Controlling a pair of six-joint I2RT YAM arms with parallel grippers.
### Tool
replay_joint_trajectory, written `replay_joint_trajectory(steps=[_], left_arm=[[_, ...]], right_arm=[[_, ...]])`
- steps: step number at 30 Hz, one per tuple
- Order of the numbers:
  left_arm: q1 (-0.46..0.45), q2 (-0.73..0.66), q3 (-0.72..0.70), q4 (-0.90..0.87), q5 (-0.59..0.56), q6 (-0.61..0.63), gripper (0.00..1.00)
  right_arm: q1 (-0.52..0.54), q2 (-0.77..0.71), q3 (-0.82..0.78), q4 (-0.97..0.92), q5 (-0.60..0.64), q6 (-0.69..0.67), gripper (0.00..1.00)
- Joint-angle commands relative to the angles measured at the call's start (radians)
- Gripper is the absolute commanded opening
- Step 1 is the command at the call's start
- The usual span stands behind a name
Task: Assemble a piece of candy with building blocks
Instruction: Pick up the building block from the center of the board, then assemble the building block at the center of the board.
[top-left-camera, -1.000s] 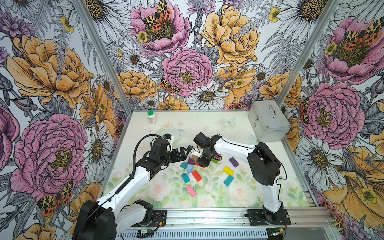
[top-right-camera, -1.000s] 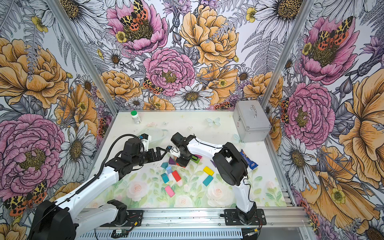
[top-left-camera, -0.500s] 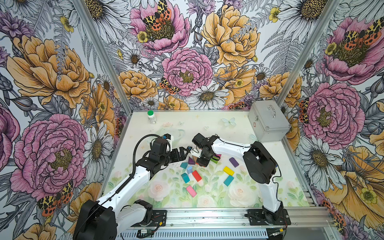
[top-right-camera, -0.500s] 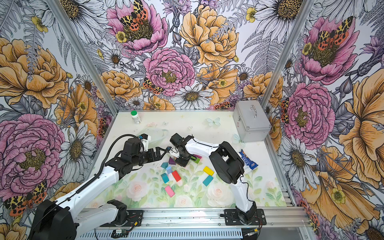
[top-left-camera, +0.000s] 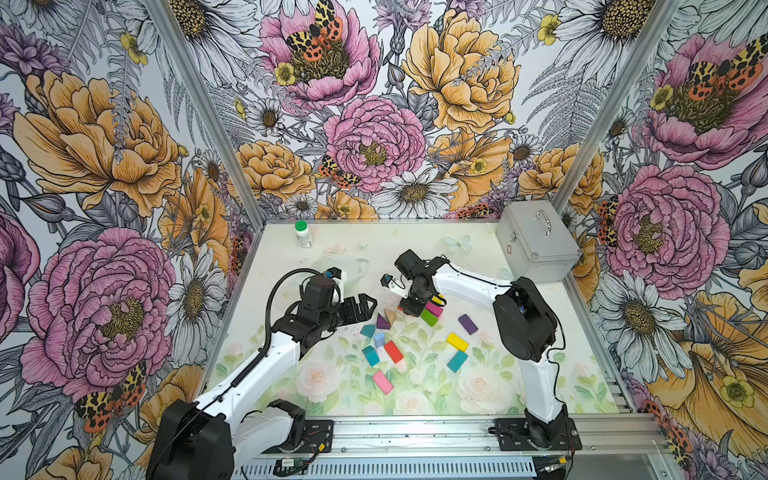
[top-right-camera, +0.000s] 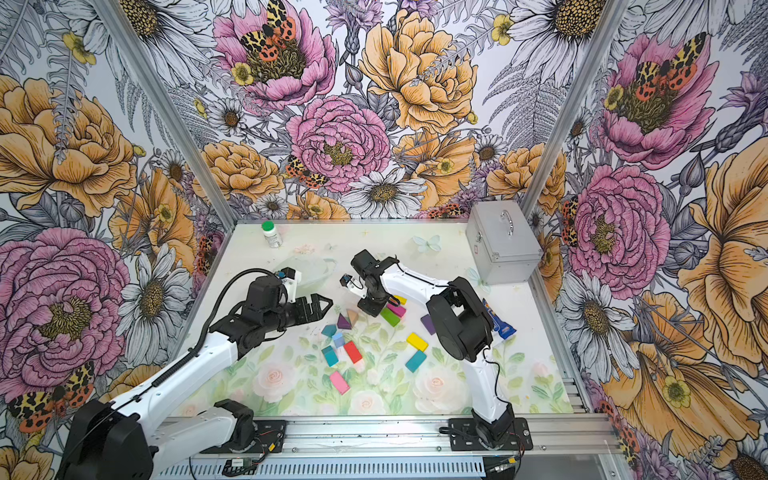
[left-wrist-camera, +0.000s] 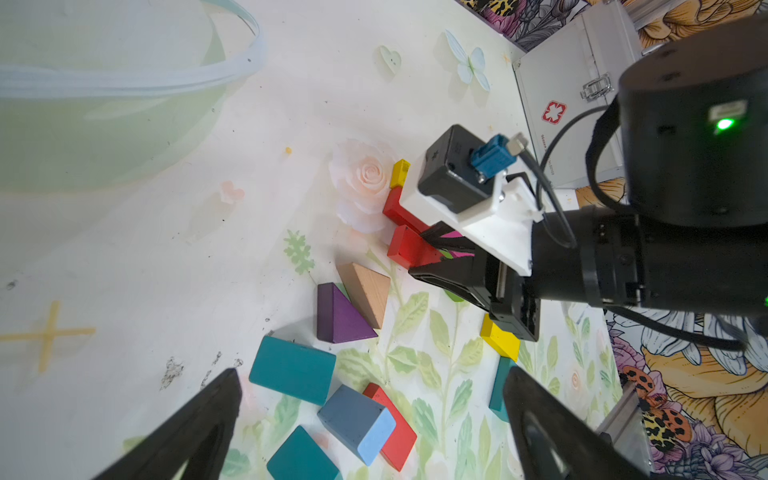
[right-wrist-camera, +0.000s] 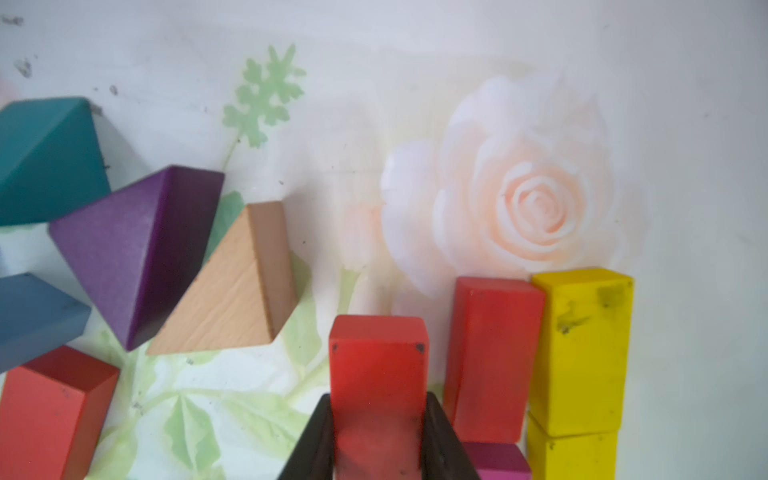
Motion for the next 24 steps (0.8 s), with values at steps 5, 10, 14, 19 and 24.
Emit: replay_joint_trajectory(steps=[5,10,14,19,24], left_arm=[[0.01,0.004,0.022,0.001,0.017,0.006,0.99],[0.008,0.019,0.033,0.001,0.019,0.008,0.99],[0.006,0.023,0.041,0.001,0.018,0.009,0.99],[0.006,0.023,0.042,0.0,0.018,0.01,0.99],[0.006,0.02,0.039,0.001,0.019,0.009,0.99]], right_arm=[[0.001,0.039,0.029,0.006,0.005,-0.019,0.28],[0.001,0.045,0.026,0.006,0.01,-0.018,0.34],[0.001,0.05,0.025,0.006,0.011,-0.016,0.39],[0.003,0.046,0.027,0.006,0.016,-0.014,0.41],[0.003,0.0,0.026,0.006,-0.015,-0.002,0.44]])
